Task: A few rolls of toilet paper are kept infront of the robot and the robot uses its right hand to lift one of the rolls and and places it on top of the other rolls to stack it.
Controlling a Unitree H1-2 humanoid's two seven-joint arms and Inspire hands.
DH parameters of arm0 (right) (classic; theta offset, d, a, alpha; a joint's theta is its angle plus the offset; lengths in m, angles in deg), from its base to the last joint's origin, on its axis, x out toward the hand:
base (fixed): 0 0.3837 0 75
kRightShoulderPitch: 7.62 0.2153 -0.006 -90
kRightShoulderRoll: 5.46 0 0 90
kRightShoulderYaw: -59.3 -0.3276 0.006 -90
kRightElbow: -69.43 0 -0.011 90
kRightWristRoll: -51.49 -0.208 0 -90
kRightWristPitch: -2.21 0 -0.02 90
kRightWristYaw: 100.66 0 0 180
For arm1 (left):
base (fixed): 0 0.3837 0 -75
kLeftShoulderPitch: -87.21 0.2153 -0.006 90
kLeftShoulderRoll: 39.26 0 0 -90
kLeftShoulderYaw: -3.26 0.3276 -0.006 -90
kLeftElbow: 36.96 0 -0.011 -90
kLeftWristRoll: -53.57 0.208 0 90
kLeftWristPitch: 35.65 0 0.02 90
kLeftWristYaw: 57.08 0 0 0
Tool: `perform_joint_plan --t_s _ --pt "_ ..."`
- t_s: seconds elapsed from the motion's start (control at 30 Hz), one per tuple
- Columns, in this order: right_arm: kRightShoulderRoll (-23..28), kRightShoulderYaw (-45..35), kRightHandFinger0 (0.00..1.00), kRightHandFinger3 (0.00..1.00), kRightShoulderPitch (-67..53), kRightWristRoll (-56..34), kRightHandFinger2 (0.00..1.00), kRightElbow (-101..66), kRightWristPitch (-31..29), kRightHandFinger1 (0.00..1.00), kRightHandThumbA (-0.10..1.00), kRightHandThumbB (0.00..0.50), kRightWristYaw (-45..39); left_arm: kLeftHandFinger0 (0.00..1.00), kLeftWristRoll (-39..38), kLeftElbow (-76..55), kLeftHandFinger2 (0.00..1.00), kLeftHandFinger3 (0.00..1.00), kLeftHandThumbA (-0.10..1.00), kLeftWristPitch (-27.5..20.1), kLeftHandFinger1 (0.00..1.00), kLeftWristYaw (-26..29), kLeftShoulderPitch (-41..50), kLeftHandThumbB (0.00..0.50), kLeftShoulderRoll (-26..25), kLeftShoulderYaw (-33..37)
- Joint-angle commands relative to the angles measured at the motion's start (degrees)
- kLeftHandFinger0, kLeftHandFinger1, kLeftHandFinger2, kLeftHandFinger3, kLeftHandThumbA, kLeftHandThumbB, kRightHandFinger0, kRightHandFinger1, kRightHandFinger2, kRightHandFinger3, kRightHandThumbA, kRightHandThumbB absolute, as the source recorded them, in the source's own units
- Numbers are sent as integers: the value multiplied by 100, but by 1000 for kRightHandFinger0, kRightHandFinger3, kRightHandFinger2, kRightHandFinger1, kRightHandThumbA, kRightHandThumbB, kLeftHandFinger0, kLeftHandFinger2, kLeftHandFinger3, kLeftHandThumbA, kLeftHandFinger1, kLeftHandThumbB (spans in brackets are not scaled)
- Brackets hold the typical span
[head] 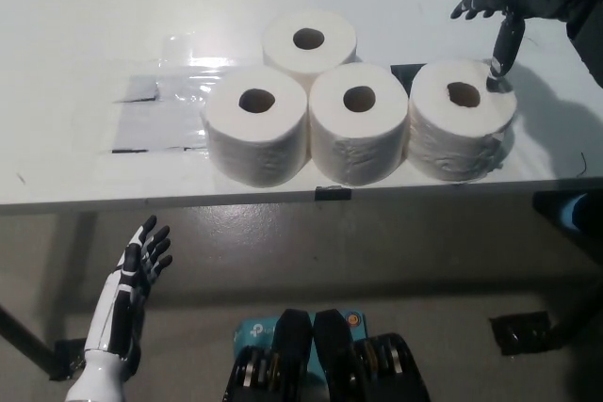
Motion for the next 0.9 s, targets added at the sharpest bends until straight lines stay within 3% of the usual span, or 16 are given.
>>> perform_joint_plan --t_s 0.0,0.27,0.37,0.47,0.53,0.57,0.6,0.73,0.8,0.87 --pt "-27 -321 1000 1000 540 -175 1000 105 -10 1000 1000 428 -97 1000 -24 -212 1000 1000 1000 -76 1000 -80 -61 108 -62 -17" --pt "-113 -582 1000 1000 756 -165 1000 63 222 1000 1000 431 -205 1000 -34 -246 1000 1000 1000 -32 1000 -79 -52 116 -56 -16" --pt "-142 -663 1000 1000 799 -174 1000 20 249 1000 1000 426 -219 1000 -18 -233 1000 1000 1000 -61 1000 -82 -53 96 -68 -12" --pt "-169 -715 1000 1000 831 -153 1000 -2 357 1000 1000 475 -218 1000 -31 -241 1000 1000 1000 -19 1000 -70 -102 77 -49 -17" --pt "-192 -738 1000 1000 812 -150 1000 -22 407 1000 1000 477 -242 1000 -31 -228 1000 1000 1000 -46 1000 -67 -103 90 -48 -22" --pt "-198 -723 1000 1000 786 -161 1000 42 187 1000 1000 414 -291 1000 -29 -246 1000 1000 1000 -6 1000 -71 -102 111 -54 -19" --pt "-203 -714 1000 1000 771 -165 1000 91 71 1000 1000 388 -306 1000 -33 -252 1000 1000 1000 8 1000 -74 -103 111 -57 -19" --pt "-211 -696 1000 1000 710 -148 1000 81 37 1000 1000 351 -327 1000 -43 -279 1000 1000 1000 38 1000 -82 -99 131 -68 -24" --pt "-222 -653 1000 1000 678 -100 1000 87 38 1000 1000 356 -323 1000 -19 -266 1000 1000 1000 11 1000 -68 -102 96 -63 -24" --pt "-227 -604 1000 1000 653 -42 1000 95 34 1000 1000 374 -303 1000 -25 -257 1000 1000 1000 -2 1000 -63 -104 96 -57 -30"
